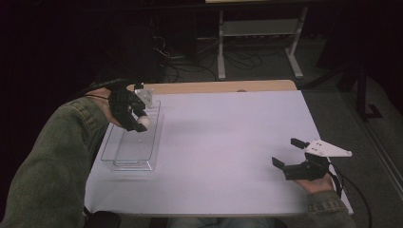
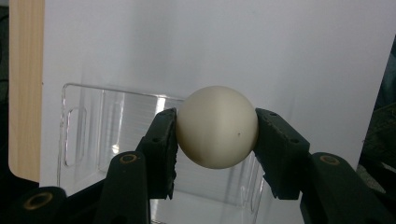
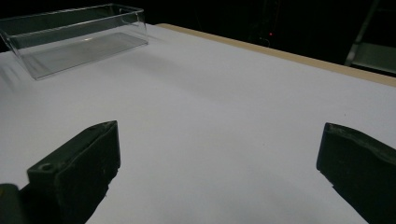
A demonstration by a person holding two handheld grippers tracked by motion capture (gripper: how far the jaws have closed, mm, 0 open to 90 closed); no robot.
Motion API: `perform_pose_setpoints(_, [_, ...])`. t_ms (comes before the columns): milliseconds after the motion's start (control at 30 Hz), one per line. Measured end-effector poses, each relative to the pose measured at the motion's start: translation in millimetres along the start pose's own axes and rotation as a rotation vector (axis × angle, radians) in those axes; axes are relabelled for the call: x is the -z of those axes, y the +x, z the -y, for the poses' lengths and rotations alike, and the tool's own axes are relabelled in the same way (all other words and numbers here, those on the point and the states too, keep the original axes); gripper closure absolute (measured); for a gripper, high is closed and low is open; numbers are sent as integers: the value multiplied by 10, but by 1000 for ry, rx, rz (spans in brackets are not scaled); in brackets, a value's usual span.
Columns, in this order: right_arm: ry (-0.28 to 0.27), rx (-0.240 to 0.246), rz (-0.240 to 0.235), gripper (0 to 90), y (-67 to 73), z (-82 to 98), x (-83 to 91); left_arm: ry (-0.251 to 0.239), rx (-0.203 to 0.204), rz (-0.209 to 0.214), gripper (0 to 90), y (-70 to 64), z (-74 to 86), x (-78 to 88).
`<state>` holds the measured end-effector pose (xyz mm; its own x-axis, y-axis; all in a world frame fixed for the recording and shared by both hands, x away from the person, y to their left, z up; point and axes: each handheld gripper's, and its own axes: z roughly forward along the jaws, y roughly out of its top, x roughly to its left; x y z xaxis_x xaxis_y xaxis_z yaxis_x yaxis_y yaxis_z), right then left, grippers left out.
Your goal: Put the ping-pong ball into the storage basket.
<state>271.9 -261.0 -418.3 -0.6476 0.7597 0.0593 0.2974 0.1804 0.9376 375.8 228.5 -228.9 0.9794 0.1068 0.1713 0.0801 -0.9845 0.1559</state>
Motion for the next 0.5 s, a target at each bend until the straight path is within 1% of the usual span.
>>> perform_pose_setpoints(67, [-1, 0, 1, 0, 1, -1, -1, 3, 2, -1, 508, 0, 31, -6])
perform_pose_setpoints(167, [-2, -1, 1, 0, 1, -2, 0, 3, 9, -12, 508, 0, 76, -10])
perform_pose_setpoints(200, [-2, -1, 2, 0, 0, -2, 0, 0, 18, -11, 508, -3, 92, -7])
perform_pose_setpoints(233, [-2, -1, 2, 0, 0, -2, 0, 0, 17, -13, 508, -1, 107, -6])
perform_pose_setpoints(267, [-2, -1, 1, 0, 1, -2, 0, 0, 25, -14, 508, -7, 120, -5])
perform_pose_setpoints(500, [-2, -1, 1, 0, 4, -4, 0, 1, 42, -14, 508, -22, 227, 22])
